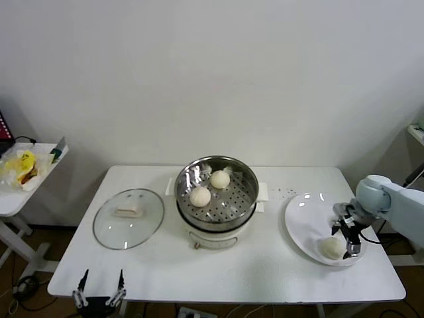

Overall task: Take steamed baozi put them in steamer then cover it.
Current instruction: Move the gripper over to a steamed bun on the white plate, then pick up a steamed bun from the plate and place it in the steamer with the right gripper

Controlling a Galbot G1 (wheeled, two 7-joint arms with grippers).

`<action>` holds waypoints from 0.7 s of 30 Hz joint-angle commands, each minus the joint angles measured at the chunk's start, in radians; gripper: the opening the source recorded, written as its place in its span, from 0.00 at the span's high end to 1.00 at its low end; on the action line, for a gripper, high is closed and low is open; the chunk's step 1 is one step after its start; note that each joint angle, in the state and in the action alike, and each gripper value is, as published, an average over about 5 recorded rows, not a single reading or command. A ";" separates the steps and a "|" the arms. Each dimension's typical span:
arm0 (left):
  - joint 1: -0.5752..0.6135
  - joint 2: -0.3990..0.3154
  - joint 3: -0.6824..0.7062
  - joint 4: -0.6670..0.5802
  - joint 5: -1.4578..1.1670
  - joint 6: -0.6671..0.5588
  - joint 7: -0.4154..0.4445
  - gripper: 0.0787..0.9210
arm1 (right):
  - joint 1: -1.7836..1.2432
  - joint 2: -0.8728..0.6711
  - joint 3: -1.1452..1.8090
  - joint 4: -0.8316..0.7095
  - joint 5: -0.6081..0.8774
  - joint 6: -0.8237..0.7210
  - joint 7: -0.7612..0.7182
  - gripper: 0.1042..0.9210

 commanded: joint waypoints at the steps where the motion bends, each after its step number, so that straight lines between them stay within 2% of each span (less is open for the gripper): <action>1: 0.002 0.000 -0.002 0.005 0.001 -0.002 0.000 0.12 | -0.044 0.037 0.029 -0.031 -0.022 0.002 0.000 0.12; 7: 0.008 0.000 -0.005 0.006 0.000 -0.004 -0.002 0.12 | -0.043 0.050 0.030 -0.046 -0.034 0.009 -0.006 0.14; 21: 0.014 -0.004 -0.006 -0.009 -0.001 -0.003 -0.003 0.12 | 0.011 0.051 0.011 -0.055 -0.041 0.051 -0.030 0.31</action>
